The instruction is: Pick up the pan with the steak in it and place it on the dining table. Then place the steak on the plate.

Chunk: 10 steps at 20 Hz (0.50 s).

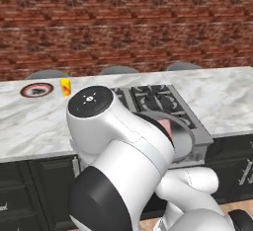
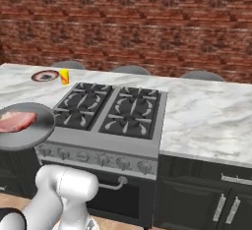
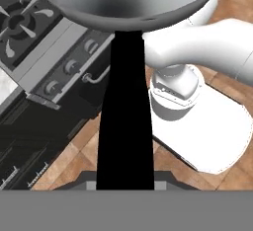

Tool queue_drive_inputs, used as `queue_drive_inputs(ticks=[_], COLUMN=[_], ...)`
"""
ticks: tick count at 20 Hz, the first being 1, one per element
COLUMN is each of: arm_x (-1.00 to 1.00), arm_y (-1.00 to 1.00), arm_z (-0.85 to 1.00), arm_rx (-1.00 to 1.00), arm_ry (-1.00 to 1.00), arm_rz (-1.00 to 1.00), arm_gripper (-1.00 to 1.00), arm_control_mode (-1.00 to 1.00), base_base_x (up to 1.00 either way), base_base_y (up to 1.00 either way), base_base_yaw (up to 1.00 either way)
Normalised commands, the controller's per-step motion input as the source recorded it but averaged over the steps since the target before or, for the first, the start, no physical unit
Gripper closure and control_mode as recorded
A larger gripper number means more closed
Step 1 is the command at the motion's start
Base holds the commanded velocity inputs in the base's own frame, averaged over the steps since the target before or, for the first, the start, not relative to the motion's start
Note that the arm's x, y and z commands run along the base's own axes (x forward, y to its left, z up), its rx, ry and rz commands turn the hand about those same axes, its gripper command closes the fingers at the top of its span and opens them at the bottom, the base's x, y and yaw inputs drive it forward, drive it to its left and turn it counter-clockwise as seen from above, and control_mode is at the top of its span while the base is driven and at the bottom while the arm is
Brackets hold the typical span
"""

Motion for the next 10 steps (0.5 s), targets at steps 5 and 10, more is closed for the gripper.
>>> queue_drive_inputs(ticks=[5,10], arm_x=[0.0,0.0], arm_y=[0.0,0.0], arm_z=[0.0,0.0], arm_rx=[0.0,0.0], arm_ry=[0.0,0.0], arm_rz=[0.0,0.0], arm_gripper=[1.0,1.0], arm_control_mode=[1.0,1.0], base_base_x=[0.01,0.01], base_base_y=[0.91,1.0], base_base_yaw=[0.0,0.0])
